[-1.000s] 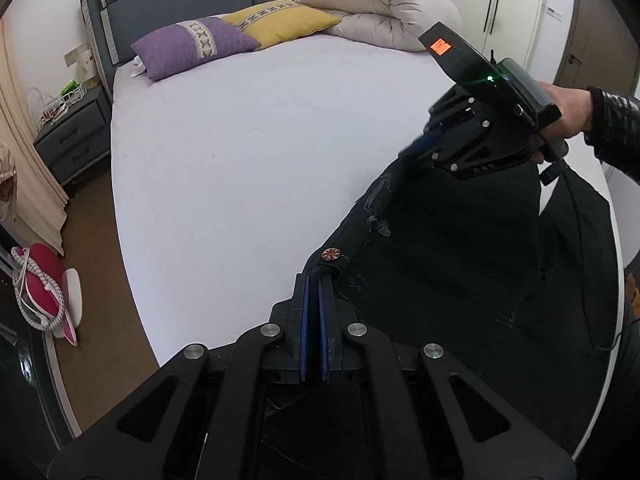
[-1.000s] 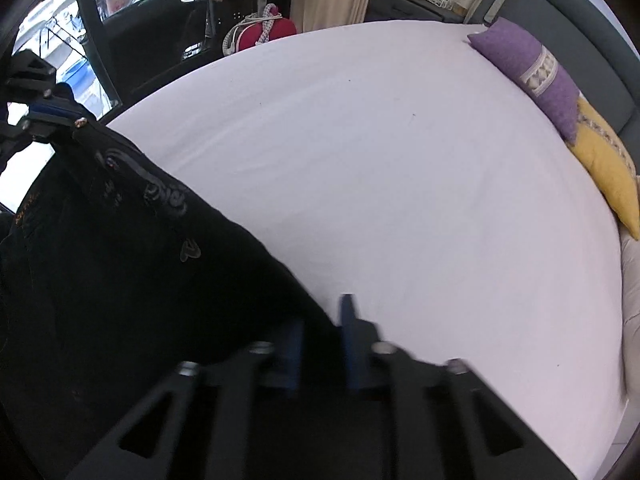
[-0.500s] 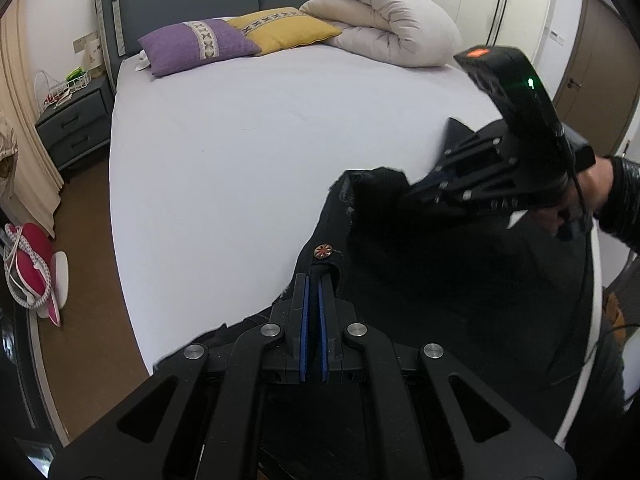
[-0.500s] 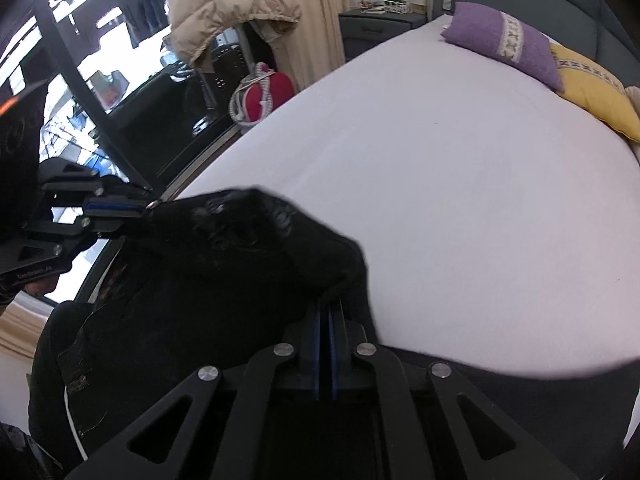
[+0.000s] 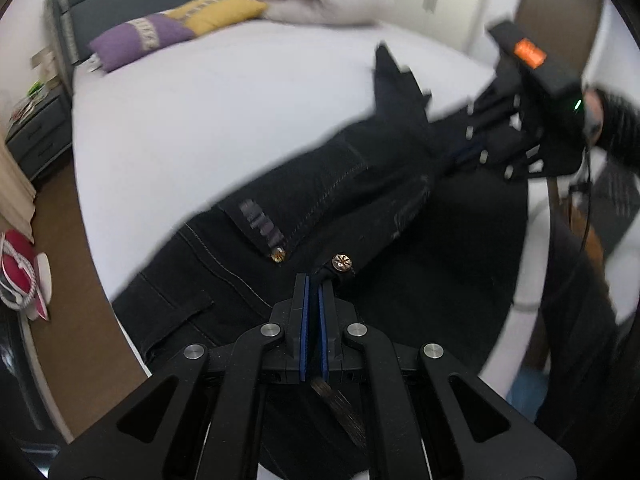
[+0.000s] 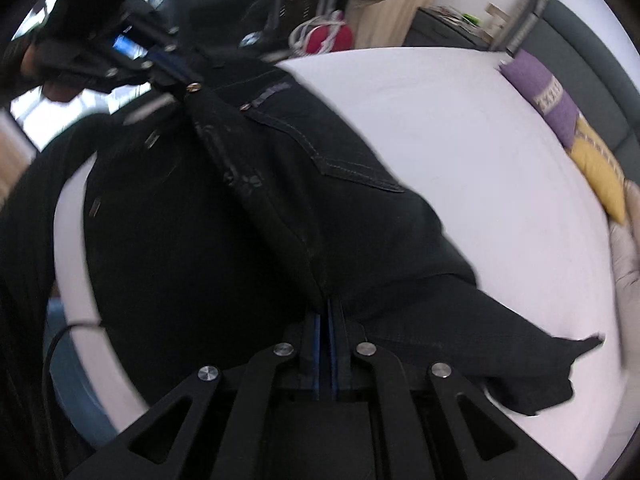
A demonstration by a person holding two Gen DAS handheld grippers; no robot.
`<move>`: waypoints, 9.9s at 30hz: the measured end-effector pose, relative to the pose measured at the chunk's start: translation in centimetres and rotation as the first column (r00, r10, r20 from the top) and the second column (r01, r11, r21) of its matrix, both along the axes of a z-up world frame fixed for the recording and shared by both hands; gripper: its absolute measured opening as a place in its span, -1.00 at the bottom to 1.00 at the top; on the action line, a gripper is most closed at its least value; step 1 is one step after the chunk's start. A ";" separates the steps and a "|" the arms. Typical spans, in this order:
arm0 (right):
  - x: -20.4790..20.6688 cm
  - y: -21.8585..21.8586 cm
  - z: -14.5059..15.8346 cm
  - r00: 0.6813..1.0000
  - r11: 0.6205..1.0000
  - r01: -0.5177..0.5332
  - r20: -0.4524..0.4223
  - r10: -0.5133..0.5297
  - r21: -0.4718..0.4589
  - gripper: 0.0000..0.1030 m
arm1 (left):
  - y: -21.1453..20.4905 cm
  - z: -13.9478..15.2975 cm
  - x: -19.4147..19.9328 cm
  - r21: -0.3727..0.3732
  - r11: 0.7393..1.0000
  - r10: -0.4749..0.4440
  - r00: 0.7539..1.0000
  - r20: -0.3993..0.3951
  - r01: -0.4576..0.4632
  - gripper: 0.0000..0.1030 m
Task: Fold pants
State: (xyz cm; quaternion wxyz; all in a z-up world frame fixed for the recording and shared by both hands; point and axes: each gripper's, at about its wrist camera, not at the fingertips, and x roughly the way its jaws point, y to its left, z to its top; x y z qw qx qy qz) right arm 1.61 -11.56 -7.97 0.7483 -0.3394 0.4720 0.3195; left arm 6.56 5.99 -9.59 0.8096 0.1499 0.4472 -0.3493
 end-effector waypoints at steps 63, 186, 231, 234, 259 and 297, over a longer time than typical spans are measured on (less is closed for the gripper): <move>-13.7 5.4 -7.9 0.955 0.923 -0.001 0.274 0.116 -0.384 -0.83 | -4.9 3.4 -4.4 -0.157 0.977 0.137 0.988 -0.077 -0.148 -0.80; -10.6 -23.8 -10.7 0.301 -0.319 0.851 -0.886 -0.354 0.417 -0.19 | -8.3 -5.8 -3.3 -0.198 0.892 0.353 0.900 -0.255 -0.406 -0.80; -12.1 -29.0 -13.9 0.198 -0.481 0.797 -0.910 -0.364 0.365 -1.00 | -7.8 -5.4 -3.9 -0.185 0.898 0.349 0.902 -0.253 -0.399 -0.80; -13.1 -28.8 -13.9 0.191 -0.499 0.782 -0.906 -0.378 0.373 -1.00 | -8.0 -5.4 -3.8 -0.182 0.898 0.351 0.902 -0.252 -0.400 -0.80; -13.6 -38.8 -12.3 0.139 -0.634 0.622 -0.862 -0.488 0.459 -0.81 | -8.7 -5.4 -3.8 -0.170 0.898 0.360 0.900 -0.247 -0.406 -0.80; 4.8 -39.3 -11.4 0.168 -0.212 0.919 -0.818 -0.550 0.332 -1.00 | -11.3 -2.6 -0.7 -0.130 0.901 0.384 0.901 -0.202 -0.413 -0.80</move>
